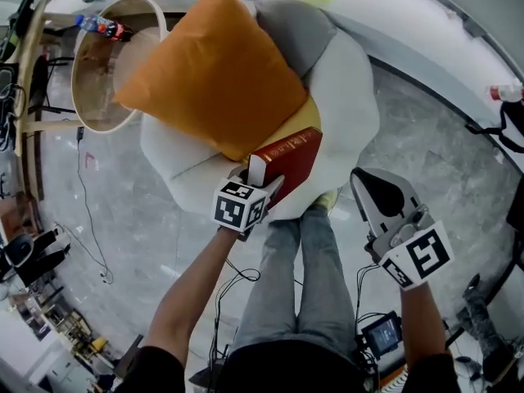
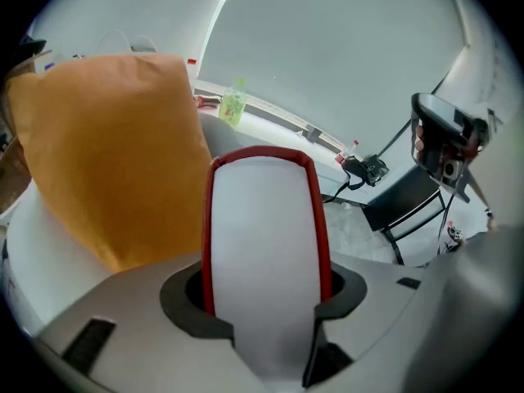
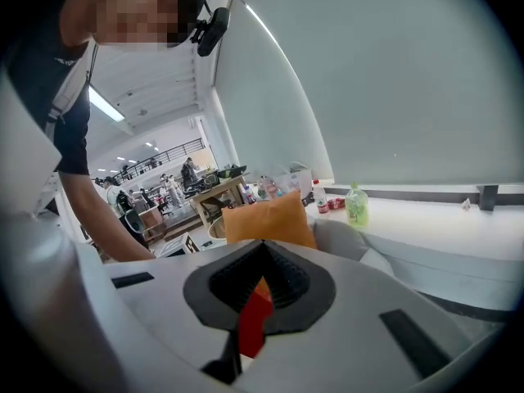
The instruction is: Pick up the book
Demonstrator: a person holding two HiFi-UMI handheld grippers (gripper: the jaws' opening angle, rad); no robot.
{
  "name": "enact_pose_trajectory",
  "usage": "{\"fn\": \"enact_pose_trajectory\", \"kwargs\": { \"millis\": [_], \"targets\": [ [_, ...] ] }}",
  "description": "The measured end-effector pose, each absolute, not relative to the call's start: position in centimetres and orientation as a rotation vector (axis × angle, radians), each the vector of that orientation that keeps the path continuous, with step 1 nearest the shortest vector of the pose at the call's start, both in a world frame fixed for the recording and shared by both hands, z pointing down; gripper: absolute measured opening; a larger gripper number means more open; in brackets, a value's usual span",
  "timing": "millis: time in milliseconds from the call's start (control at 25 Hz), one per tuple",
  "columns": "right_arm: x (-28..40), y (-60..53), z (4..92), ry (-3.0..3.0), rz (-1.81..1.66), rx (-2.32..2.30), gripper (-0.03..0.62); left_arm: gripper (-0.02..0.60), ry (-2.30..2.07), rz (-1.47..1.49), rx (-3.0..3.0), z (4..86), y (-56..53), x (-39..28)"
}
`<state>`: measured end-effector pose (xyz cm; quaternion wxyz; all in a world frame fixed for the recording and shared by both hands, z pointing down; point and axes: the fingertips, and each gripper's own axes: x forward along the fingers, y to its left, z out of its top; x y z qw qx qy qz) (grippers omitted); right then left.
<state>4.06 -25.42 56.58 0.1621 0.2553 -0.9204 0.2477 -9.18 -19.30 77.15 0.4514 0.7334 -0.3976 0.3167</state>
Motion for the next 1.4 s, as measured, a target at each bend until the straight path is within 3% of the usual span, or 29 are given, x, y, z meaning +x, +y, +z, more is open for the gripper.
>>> {"fn": "enact_pose_trajectory", "kwargs": {
  "millis": [480,920,1400],
  "targets": [
    [4.4,-28.1,47.1,-2.702,0.601,0.837,0.012,0.239,-1.18,0.625,1.931,63.6,-21.9,-12.3],
    [7.7,-27.9,38.2,-2.76,0.447,0.887,0.012,0.239,-1.308,0.44,2.104,49.1,-22.1,-10.4],
    [11.0,-25.3,31.6,-2.821,0.373,0.963,0.012,0.239,-1.473,0.266,2.082,40.9,-18.9,-9.7]
  ]
}}
